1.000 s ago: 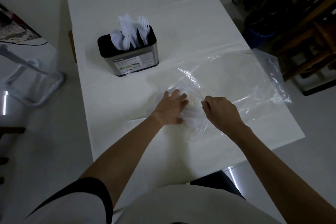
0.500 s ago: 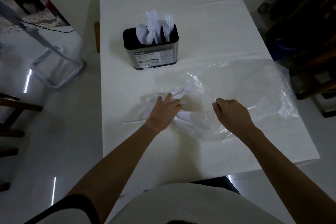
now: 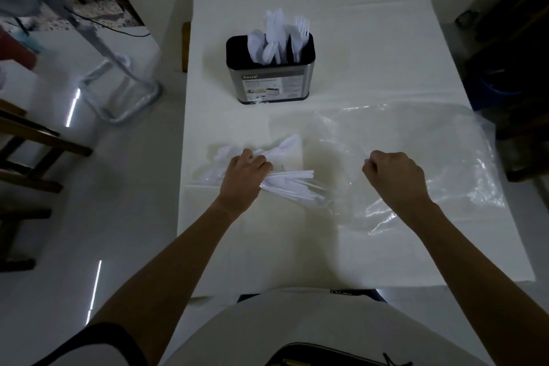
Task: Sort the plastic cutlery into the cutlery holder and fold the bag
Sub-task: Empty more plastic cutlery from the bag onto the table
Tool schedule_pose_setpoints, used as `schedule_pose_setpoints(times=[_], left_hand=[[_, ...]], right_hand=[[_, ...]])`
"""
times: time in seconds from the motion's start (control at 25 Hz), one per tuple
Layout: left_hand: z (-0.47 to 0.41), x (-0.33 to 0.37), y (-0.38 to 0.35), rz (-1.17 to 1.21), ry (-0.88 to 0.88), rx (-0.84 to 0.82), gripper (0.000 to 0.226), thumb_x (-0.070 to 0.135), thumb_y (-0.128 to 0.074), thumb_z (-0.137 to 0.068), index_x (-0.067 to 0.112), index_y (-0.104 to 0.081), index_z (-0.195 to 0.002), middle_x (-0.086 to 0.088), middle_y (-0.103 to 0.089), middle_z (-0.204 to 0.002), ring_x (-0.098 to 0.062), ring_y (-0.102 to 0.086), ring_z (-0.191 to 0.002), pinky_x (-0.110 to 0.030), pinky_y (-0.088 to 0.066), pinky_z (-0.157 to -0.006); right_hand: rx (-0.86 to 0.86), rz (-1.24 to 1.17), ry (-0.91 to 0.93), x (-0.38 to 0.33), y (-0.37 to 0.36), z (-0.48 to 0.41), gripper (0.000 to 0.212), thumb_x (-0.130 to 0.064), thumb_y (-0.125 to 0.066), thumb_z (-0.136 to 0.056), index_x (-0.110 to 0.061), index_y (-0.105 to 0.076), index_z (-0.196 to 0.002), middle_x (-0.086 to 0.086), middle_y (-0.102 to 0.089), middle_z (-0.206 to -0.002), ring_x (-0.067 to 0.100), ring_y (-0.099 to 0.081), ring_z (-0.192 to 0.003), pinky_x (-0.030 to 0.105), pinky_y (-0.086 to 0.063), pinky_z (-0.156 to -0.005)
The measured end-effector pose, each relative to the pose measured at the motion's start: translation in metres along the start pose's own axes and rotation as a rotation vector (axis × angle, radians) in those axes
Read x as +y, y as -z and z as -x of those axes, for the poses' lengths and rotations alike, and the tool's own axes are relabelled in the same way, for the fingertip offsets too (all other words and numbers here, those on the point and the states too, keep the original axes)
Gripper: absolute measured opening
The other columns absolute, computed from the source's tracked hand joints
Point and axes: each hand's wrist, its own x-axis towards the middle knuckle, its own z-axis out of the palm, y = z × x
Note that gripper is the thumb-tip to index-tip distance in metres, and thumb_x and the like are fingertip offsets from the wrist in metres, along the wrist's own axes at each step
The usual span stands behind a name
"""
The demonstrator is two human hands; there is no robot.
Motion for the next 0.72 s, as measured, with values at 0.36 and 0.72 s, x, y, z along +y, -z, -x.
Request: schedule_pose_setpoints(times=[0.36,0.72], left_hand=[[-0.002,-0.005,-0.008,-0.092,-0.285,-0.036,0.034,-0.003,-0.069,-0.06,0.015,-0.067,-0.089,-0.006,-0.067,-0.098,-0.033,-0.061,-0.107,-0.056,-0.041,-0.101],[0.014,-0.006,-0.009,0.063,-0.285,-0.25,0.092,0.053,-0.06,-0.065,0.02,-0.03,-0.145,-0.01,-0.026,-0.155,-0.037,-0.005,-0.145,-0.065,-0.006,-0.114]], right_hand=[[0.158,-0.041,-0.078,0.031,0.02,-0.003,0.029,-0.018,-0.047,-0.092,-0.003,-0.05,-0.068,0.017,-0.044,-0.058,0.032,-0.044,-0.054,0.032,-0.035,-0.054],[0.132,-0.089,-0.087,0.032,0.007,0.007,0.032,-0.019,-0.046,-0.092,0.002,-0.054,-0.069,0.017,-0.046,-0.056,0.034,-0.045,-0.052,0.03,-0.035,-0.053]])
